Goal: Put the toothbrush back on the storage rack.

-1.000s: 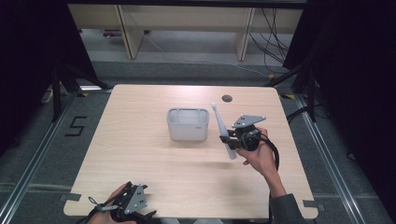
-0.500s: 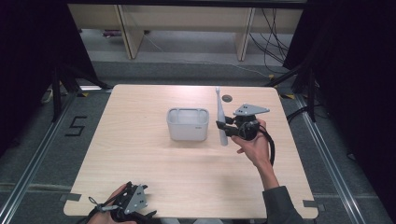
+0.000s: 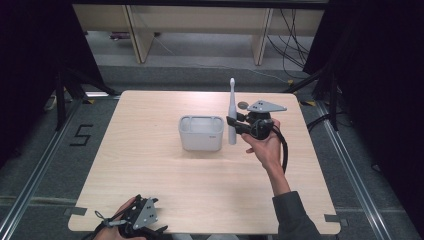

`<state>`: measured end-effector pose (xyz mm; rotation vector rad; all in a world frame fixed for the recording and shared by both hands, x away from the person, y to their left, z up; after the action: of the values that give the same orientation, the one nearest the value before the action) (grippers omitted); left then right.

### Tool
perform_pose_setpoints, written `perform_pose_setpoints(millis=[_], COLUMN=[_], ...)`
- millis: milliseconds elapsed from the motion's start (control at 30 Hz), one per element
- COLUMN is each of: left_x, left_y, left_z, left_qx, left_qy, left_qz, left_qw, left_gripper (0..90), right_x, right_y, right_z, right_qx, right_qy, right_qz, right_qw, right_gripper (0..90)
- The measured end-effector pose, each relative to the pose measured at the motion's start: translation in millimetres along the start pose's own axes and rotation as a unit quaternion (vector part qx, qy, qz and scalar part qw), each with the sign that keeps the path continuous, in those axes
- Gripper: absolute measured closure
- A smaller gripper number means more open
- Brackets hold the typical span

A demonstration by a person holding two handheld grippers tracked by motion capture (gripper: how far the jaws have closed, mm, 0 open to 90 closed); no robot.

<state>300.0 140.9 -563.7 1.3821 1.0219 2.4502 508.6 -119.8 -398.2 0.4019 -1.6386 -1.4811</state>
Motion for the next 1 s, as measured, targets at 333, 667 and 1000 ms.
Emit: perform_pose_setpoints(millis=[333, 667, 1000], left_x=[0.5, 2.3, 1.9], left_y=[0.6, 0.7, 1.0], left_z=[-0.9, -1.8, -1.7], left_qx=[0.002, 0.000, 0.000], left_qy=[-0.003, -0.017, -0.012], left_qz=[-0.001, 0.004, 0.001], left_qw=[1.0000, 0.9999, 0.9999], left_gripper=[15.4, 15.3, 15.3], right_x=[-8.5, -25.9, -42.2], right_y=[21.7, 35.8, 38.2], right_z=[6.2, 4.0, 0.3], right_qx=[-0.012, -0.021, -0.029], right_qy=[-0.005, -0.003, -0.017], right_qz=[-0.012, -0.022, -0.023], right_qw=[0.9998, 0.9995, 0.9992], right_gripper=[66.6, 66.5, 66.5])
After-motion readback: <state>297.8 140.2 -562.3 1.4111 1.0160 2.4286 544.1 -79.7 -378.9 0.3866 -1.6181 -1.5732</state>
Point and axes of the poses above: each handheld gripper's, and its own axes: x roughly backward along the jaws, y roughly out of its top, z roughly to its left, the point moved 8 cm from there along -x, roughly forward along the jaws, and after that the axes turned 8 degrees about y, right-handed, at the moved point
